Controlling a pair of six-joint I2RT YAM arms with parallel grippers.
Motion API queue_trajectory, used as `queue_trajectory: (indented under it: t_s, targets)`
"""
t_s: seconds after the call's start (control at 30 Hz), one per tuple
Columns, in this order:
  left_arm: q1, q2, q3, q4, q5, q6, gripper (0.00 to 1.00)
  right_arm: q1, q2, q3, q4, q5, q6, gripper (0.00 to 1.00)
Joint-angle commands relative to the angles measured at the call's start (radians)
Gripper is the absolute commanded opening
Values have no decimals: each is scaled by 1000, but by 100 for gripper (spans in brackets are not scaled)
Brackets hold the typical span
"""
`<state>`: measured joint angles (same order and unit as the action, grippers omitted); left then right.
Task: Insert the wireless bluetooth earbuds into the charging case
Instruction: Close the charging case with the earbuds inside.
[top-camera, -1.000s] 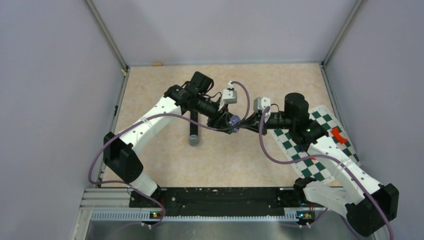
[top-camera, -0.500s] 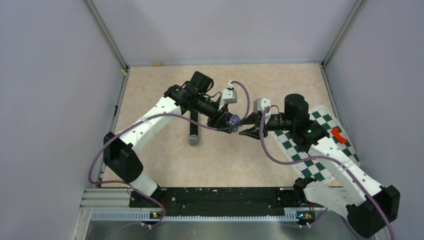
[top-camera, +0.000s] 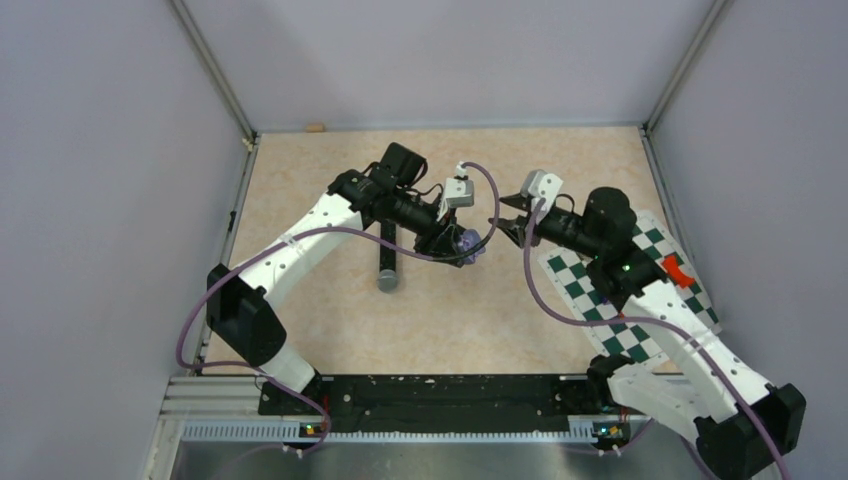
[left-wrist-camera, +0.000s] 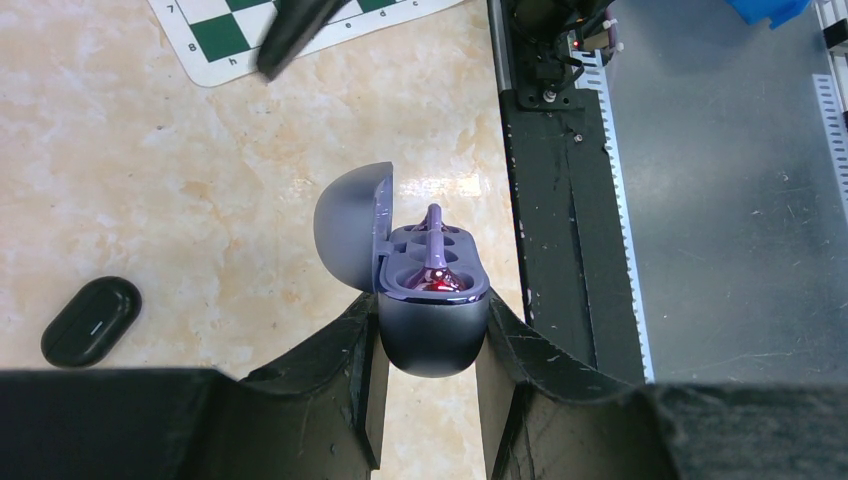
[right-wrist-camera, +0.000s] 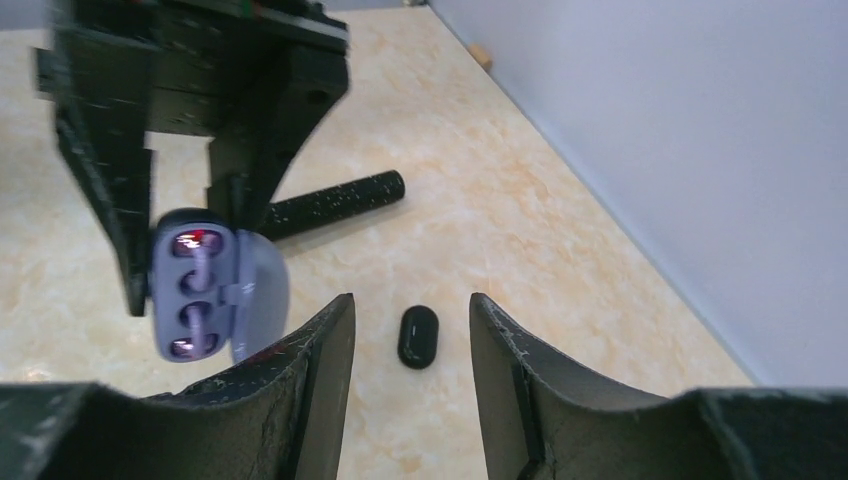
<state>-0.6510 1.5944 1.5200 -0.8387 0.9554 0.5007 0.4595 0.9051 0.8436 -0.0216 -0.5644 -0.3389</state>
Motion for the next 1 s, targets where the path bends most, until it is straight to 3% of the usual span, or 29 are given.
queue_trajectory:
  t_s: [0.0,0.27,0.57,0.9,0.97]
  targets:
    - [-4,-42,29,16,30,19,0,-12,81,-5,55,100,18,46]
    - [-3,-41,28,15,32,21,0,-11,100,-16,38,-22,1,46]
    - [-3,-42,27,16,28,21,0,-11,21,3,-78,-527,3,47]
    - [-3,-42,26,17,27,19,0,-27,-14,23,-89,-521,1,52]
    - [-5,-44,21,23,19,19,0,-28,-31,-4,10,-289,39,78]
